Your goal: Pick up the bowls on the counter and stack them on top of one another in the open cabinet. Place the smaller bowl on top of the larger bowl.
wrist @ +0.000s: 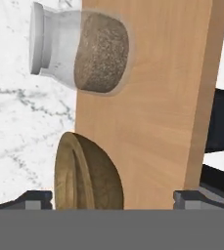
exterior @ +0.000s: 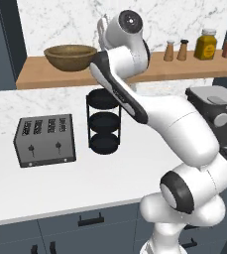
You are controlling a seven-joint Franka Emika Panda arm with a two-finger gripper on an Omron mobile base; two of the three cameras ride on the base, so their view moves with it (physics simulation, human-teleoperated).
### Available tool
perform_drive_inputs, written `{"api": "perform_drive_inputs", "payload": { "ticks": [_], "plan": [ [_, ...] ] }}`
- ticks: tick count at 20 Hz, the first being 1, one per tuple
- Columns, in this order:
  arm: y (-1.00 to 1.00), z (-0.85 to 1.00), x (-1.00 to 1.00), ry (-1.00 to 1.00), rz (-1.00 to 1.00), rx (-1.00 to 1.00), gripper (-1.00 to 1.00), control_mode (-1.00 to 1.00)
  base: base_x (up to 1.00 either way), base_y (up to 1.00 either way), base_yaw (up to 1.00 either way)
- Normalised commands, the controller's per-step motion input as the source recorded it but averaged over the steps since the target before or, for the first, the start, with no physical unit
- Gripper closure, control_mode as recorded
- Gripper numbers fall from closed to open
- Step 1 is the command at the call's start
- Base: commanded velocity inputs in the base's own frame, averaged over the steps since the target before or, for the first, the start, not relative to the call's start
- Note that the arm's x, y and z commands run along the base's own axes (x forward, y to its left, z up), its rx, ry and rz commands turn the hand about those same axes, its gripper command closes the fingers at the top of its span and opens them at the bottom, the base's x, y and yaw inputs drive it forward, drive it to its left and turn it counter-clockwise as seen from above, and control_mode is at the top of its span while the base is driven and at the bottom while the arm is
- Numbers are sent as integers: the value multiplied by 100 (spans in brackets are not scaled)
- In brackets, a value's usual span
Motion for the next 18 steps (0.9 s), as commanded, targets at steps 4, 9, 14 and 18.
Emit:
{"api": "perform_drive_inputs", "payload": {
  "ticks": [4,9,14,18],
  "plan": [
    [-58,0,-100,-4,0,11,-100,-100,0,0,0],
    [-60,-11,-100,0,-1,7,-100,-100,0,0,0],
    [-65,-20,-100,0,-4,7,-100,-100,0,0,0],
    [-68,-38,-100,2,-5,4,-100,-100,0,0,0]
  ]
}}
